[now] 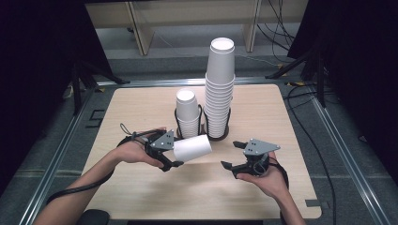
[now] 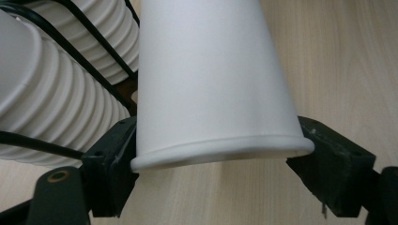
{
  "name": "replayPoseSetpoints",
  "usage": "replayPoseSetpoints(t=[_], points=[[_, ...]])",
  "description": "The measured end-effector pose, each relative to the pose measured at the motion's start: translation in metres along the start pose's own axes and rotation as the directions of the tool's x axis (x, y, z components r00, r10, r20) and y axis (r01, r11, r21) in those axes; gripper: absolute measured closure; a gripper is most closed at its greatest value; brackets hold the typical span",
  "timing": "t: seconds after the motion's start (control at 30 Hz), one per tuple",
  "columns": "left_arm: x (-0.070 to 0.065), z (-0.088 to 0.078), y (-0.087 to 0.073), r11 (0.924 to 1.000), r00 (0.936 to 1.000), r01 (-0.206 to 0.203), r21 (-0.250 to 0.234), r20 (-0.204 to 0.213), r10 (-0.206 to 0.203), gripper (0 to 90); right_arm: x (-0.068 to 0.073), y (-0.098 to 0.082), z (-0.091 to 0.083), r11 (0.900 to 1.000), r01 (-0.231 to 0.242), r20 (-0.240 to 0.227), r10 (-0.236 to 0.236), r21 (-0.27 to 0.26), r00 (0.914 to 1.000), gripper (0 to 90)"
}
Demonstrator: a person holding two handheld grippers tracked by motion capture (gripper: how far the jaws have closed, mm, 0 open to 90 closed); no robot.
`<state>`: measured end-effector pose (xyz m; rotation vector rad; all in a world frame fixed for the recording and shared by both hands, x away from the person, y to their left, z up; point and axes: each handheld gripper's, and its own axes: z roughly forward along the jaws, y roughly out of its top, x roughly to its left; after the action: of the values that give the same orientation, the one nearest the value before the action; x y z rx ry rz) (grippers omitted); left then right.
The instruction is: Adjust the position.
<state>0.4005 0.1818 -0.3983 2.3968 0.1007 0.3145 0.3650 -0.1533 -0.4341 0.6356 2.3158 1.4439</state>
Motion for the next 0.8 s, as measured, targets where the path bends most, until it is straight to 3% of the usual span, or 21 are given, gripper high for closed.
replayPoseSetpoints(t=[0.03,0.07,0.13,0.27,0.3,0.37,0.4,0.43,0.53,0.67,0.7,0.77,0.8], points=[[0.000,0.000,0.001,0.9998,0.9998,-0.017,0.012,-0.007,0.017,20.0,0.001,0.001,0.001,1.000,-0.004,-0.002,0.004,0.003,1.0000,16.0],[0.001,0.000,0.002,0.9998,0.9999,-0.010,0.016,0.005,0.010,20.0,-0.001,0.002,0.001,1.000,0.027,-0.006,-0.027,0.013,0.9996,15.9],[0.001,0.000,0.004,0.9994,0.9997,-0.022,0.028,0.006,0.022,20.0,0.000,0.003,0.002,1.000,0.008,-0.011,-0.008,0.022,0.9999,16.0],[0.000,0.002,0.009,0.9986,0.9996,-0.015,0.051,0.025,0.014,20.0,-0.001,0.005,0.003,0.999,0.033,-0.021,-0.033,0.043,0.9993,16.1],[0.002,0.001,0.011,0.9959,0.9985,-0.040,0.082,0.042,0.036,20.0,-0.001,0.005,0.004,0.998,0.039,-0.024,-0.038,0.046,0.9990,16.2],[0.002,0.002,0.013,0.9959,0.9982,-0.037,0.082,0.051,0.033,20.0,-0.001,0.004,0.005,0.998,0.031,-0.038,-0.029,0.058,0.9989,16.3],[0.003,0.001,0.014,0.9934,0.9969,-0.059,0.098,0.059,0.053,20.0,-0.001,0.005,0.005,0.997,0.038,-0.036,-0.035,0.064,0.9987,16.4],[0.002,0.003,0.014,0.9955,0.9981,-0.045,0.083,0.046,0.041,20.0,-0.002,0.005,0.005,0.997,0.042,-0.040,-0.040,0.064,0.9984,16.5],[0.003,0.003,0.017,0.9904,0.9954,-0.081,0.112,0.060,0.075,20.0,-0.003,0.006,0.006,0.996,0.051,-0.056,-0.048,0.068,0.9973,16.6],[0.003,0.005,0.019,0.9872,0.9943,-0.091,0.131,0.067,0.083,20.0,-0.005,0.009,0.006,0.994,0.074,-0.085,-0.068,0.077,0.9941,17.0],[0.004,0.004,0.020,0.9825,0.9921,-0.110,0.150,0.077,0.099,20.0,-0.005,0.010,0.006,0.993,0.077,-0.095,-0.069,0.091,0.9931,17.1],[0.003,0.005,0.022,0.9845,0.9930,-0.098,0.145,0.079,0.087,20.0,-0.005,0.013,0.007,0.991,0.092,-0.110,-0.081,0.100,0.9907,17.3],[0.004,0.004,0.022,0.9800,0.9908,-0.118,0.160,0.084,0.106,20.0,-0.006,0.015,0.007,0.989,0.099,-0.128,-0.085,0.106,0.9881,17.5]])
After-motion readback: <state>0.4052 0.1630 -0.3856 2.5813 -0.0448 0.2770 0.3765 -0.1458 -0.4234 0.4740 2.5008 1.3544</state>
